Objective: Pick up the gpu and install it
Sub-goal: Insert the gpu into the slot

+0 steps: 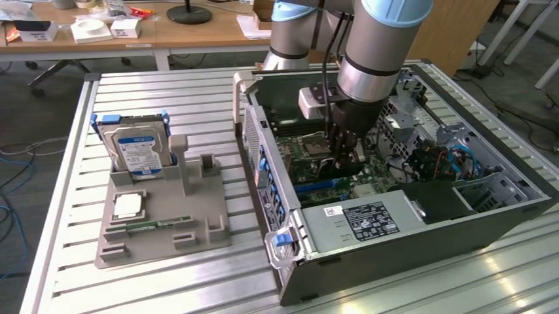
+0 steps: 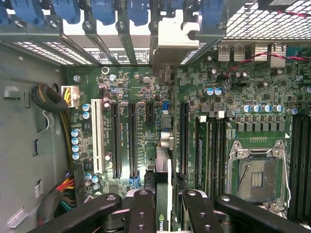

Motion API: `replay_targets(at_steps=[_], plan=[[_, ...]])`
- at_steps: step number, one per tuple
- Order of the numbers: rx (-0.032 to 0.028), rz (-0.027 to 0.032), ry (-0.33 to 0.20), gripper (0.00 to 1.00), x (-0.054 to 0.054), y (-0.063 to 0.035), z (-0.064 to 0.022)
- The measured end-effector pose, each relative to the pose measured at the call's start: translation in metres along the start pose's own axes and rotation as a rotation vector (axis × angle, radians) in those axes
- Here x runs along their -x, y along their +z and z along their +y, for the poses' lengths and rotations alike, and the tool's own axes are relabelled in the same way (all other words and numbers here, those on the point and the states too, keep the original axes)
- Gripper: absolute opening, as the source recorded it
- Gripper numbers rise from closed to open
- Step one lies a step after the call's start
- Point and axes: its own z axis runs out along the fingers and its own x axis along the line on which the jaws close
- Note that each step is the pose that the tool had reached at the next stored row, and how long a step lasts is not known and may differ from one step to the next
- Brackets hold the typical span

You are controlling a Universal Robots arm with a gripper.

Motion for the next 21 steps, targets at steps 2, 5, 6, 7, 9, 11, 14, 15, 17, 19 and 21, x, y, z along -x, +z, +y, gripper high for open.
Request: replay_targets(at_steps=[2, 5, 6, 7, 9, 11, 14, 15, 17, 19, 21], plan=[[0.0001, 0.0002, 0.000, 0.26, -0.0001, 0.0016, 0.0000], [0.0001, 0.0001, 0.000, 0.26, -0.0002, 0.0044, 0.0001], [0.0001, 0.0002, 0.000, 0.26, -0.0002, 0.0052, 0.0001], [0.0001, 0.0002, 0.000, 0.26, -0.0002, 0.0058, 0.0001], [0.0002, 0.0004, 0.000, 0.26, -0.0002, 0.0059, 0.0001], [0.0002, 0.0004, 0.000, 0.26, -0.0002, 0.0059, 0.0002], [0.0000, 0.0001, 0.000, 0.26, -0.0002, 0.0063, 0.0021], [0.0001, 0.0001, 0.000, 0.26, -0.0002, 0.0063, 0.0022], [0.0001, 0.0003, 0.000, 0.26, -0.0003, 0.0063, 0.0025], [0.0001, 0.0002, 0.000, 0.26, -0.0004, 0.0075, 0.0027], [0.0001, 0.0002, 0.000, 0.26, -0.0004, 0.0093, 0.0028]])
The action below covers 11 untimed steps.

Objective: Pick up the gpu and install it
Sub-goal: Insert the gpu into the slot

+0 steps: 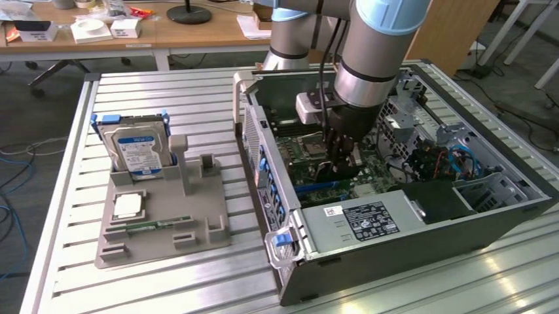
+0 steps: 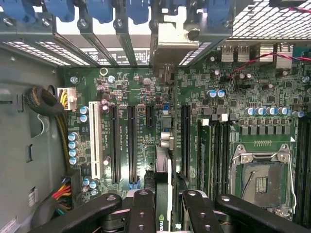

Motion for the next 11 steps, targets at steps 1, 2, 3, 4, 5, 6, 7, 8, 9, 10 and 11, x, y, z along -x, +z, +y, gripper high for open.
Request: replay_targets(at_steps=[1, 2, 3, 4, 5, 6, 7, 8, 9, 10, 11], plan=[[0.0001, 0.0002, 0.000, 0.26, 0.0000, 0.0003, 0.0000], [0.0001, 0.0001, 0.000, 0.26, 0.0000, 0.0008, 0.0000], [0.0001, 0.0001, 0.000, 0.26, 0.0000, 0.0011, 0.0000], [0.0001, 0.0002, 0.000, 0.26, -0.0001, 0.0010, 0.0001], [0.0001, 0.0002, 0.000, 0.26, 0.0000, 0.0010, 0.0000], [0.0001, 0.0002, 0.000, 0.26, -0.0001, 0.0011, 0.0001], [0.0001, 0.0002, 0.000, 0.26, 0.0000, 0.0011, 0.0001], [0.0001, 0.0001, 0.000, 0.26, 0.0000, 0.0011, 0.0001], [0.0000, 0.0000, 0.000, 0.26, 0.0000, 0.0012, 0.0005], [-0.0001, -0.0001, 0.000, 0.26, 0.0000, 0.0012, 0.0009], [0.0000, -0.0001, 0.000, 0.26, 0.0000, 0.0012, 0.0016]])
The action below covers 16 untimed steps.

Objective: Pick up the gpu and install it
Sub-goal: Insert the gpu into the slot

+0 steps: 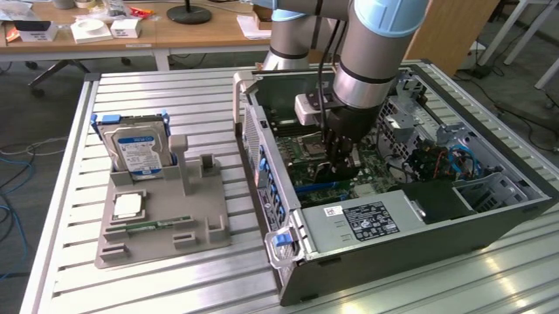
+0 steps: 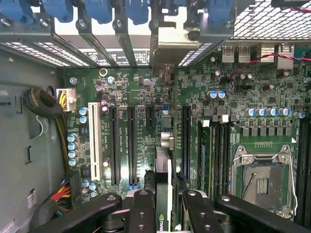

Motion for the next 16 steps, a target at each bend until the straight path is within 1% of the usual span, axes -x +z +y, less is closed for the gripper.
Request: replay_targets(at_steps=[4, 8, 16], plan=[[0.0000, 0.0000, 0.000, 0.26, -0.0001, 0.0004, 0.0008], [0.0001, 0.0002, 0.000, 0.26, -0.0002, 0.0038, 0.0009], [0.0001, -0.0001, 0.000, 0.26, -0.0003, 0.0046, 0.0023]])
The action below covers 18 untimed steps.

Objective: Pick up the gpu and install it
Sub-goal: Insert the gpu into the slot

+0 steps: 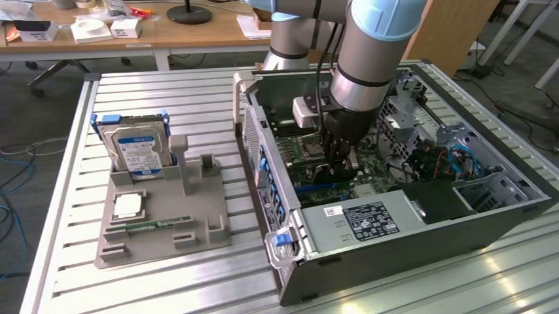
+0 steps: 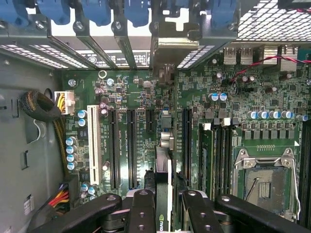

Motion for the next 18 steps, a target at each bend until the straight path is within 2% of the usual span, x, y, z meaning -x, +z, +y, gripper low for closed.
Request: replay_targets(at_steps=[18], plan=[[0.0000, 0.0000, 0.000, 0.26, -0.0001, 0.0011, 0.0042]])
